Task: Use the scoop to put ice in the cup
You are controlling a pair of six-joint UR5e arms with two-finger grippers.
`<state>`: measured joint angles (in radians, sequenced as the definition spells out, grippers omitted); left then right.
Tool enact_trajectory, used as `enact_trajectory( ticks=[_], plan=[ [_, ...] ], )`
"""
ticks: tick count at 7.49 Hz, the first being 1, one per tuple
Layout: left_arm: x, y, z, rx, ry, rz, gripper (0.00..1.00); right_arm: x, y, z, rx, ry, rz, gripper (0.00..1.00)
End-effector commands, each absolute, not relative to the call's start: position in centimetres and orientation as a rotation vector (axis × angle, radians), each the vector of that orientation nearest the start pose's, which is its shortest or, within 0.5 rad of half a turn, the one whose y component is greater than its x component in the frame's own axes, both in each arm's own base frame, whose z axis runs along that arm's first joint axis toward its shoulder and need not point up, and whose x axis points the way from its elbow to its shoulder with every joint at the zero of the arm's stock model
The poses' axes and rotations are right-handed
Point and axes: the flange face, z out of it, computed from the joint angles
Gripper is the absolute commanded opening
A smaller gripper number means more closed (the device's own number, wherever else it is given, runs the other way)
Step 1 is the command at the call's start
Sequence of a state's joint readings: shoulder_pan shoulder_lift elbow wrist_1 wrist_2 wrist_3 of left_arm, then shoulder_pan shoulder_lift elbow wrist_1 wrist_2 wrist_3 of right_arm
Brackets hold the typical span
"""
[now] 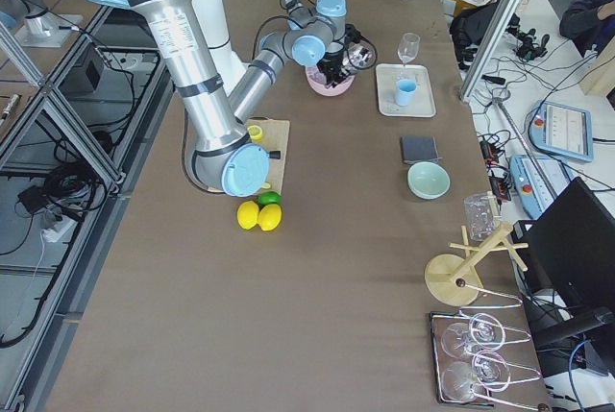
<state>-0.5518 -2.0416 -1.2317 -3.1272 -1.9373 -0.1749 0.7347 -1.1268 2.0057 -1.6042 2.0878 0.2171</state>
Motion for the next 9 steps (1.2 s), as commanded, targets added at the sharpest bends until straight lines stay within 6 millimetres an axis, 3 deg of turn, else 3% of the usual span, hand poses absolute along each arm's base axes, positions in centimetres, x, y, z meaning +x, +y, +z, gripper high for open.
enact_trajectory(
  ticks=[1, 6, 7, 9],
  plan=[
    [50.7, -43.7, 38.6, 1.253, 1.194, 0.925, 0.98, -36.2, -46.4, 23.9, 0.367, -0.861, -0.612, 0.00],
    [47.2, -45.9, 40.1, 1.124, 1.121, 0.923, 0.98, -40.0, -52.0, 19.4, 0.035, -0.838, -0.507, 0.00],
    [45.9, -46.6, 39.9, 1.067, 1.112, 0.932, 0.98, -40.7, -53.4, 19.5, -0.014, -0.862, -0.497, 0.00],
    [42.3, -48.3, 41.6, 0.959, 1.086, 0.922, 0.98, -41.7, -56.9, 18.2, -0.066, -0.870, -0.464, 0.00]
  ],
)
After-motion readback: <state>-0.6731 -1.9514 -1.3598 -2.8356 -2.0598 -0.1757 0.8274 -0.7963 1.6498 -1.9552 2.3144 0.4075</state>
